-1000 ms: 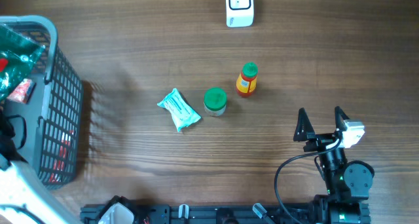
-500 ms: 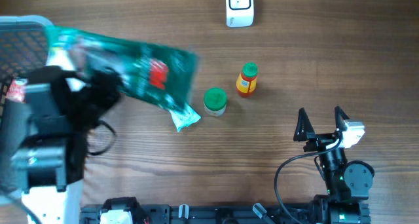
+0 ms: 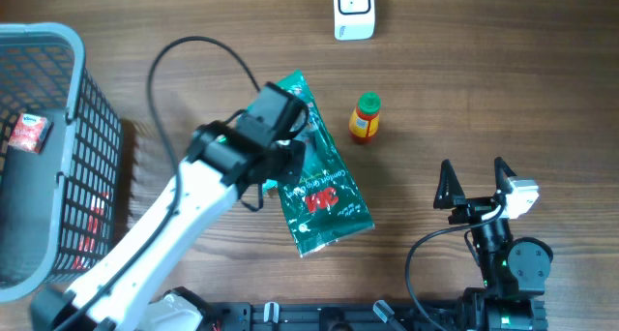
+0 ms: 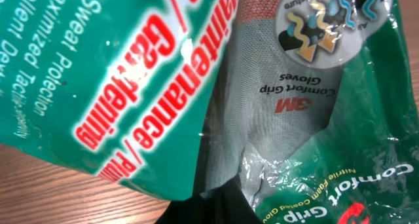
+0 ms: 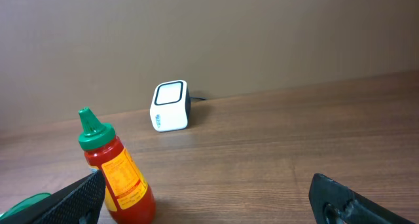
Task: Scan the item barcode
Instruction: 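Carry the glove pack with the left gripper and lay it beside the jar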
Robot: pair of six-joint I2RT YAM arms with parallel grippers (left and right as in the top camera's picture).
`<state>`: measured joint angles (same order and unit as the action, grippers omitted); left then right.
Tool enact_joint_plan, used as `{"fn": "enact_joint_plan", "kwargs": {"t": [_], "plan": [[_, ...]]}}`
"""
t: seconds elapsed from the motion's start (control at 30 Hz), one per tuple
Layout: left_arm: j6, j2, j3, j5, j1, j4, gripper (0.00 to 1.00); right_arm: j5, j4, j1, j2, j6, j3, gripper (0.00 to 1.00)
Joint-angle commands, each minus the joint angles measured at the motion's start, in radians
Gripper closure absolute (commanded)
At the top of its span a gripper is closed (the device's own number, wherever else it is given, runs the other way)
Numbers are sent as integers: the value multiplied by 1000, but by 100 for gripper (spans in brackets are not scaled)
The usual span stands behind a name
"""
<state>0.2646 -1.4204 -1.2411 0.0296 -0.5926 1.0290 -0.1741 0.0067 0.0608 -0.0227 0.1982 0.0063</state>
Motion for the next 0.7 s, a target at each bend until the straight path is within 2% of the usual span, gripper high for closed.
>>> {"fn": "enact_joint_plan", "kwargs": {"t": [0.0,0.1,0.27,0.5,0.67], "plan": [[-38,-90,-8,144,0,-9,96,18,3,4,-1,12,-1,0],[58,-109,-6,302,43,24,96,18,3,4,-1,12,-1,0],[54,-114,-2,275,134,21,96,18,3,4,-1,12,-1,0],[26,-214,-2,306,137,-16,96,18,3,4,-1,12,-1,0],[-53,-329,-2,308,136,-72,96,18,3,4,-1,12,-1,0]]}}
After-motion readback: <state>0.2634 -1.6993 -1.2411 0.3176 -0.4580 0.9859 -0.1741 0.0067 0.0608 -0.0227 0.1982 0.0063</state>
